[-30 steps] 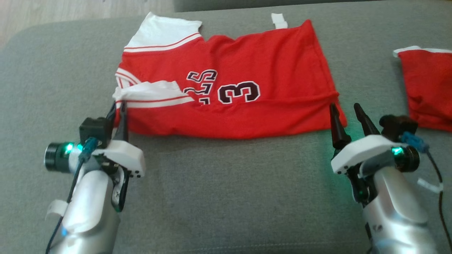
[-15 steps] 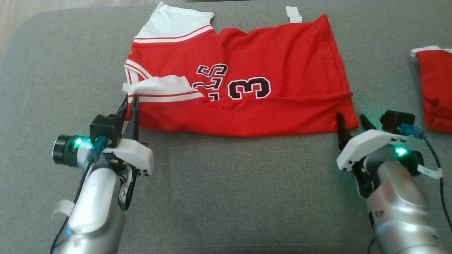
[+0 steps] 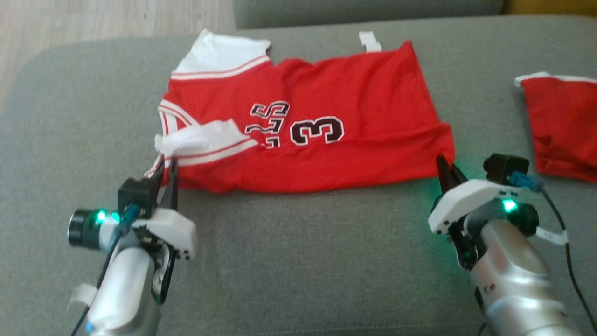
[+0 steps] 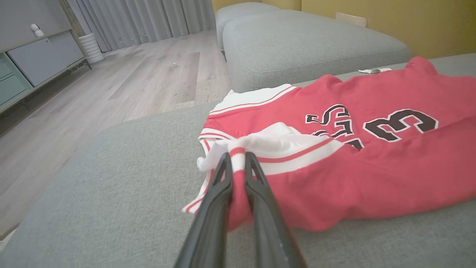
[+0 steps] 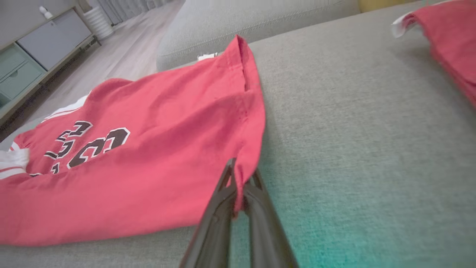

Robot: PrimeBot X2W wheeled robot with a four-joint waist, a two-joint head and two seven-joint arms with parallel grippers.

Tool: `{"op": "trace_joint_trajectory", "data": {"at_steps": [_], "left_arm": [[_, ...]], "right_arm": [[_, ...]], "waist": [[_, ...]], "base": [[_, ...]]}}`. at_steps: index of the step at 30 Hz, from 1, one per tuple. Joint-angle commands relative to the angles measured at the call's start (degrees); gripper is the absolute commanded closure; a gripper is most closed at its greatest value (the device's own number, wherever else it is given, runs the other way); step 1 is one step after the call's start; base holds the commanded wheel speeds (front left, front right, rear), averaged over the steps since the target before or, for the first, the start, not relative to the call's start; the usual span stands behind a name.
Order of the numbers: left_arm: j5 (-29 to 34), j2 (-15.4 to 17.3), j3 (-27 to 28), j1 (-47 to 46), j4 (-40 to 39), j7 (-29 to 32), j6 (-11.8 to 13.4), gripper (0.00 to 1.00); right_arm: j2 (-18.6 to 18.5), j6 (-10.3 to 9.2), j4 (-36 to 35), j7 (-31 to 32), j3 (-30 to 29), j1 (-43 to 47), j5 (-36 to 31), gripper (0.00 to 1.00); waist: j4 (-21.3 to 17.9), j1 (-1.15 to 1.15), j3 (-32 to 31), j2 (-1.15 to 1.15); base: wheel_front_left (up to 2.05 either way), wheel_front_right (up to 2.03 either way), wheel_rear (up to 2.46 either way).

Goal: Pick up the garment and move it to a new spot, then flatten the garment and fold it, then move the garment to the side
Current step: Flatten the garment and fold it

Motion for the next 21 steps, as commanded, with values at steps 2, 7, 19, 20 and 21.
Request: {"op": "trace_joint_trajectory", "data": {"at_steps": [2,7,19,20,21], "left_arm": [[-0.5,2.0,2.2,-0.4,-1.3,-0.7,0.6,1.00],[-1.4,2.2,2.5,3.1,-1.6,-0.7,0.9,1.00],[-3.4,1.6,1.5,13.0,-6.0,0.0,0.9,1.00],[-3.6,1.6,1.4,13.9,-6.9,0.3,0.9,1.00],[-3.7,1.6,1.3,14.7,-7.7,0.6,0.9,1.00]], "right_arm": [[0.4,-0.05,-0.9,-1.7,1.0,0.8,0.4,1.00],[0.4,-0.05,-1.0,-2.6,0.2,4.2,1.0,1.00],[0.1,-0.05,-9.9,1.9,-2.3,15.2,2.6,1.00],[0.1,-0.05,-11.1,2.3,-2.5,16.3,2.6,1.00],[0.1,-0.05,-12.3,2.9,-2.6,17.5,2.5,1.00]], "waist": [[-0.8,0.00,-3.0,0.00],[-1.3,0.00,-7.5,0.00],[-1.7,0.00,-12.6,0.00],[-1.7,0.00,-12.8,0.00],[-1.8,0.00,-12.9,0.00]], "base": [[0.00,0.00,0.00],[0.00,0.00,0.00],[0.00,0.00,0.00],[0.00,0.00,0.00],[0.00,0.00,0.00]]}}
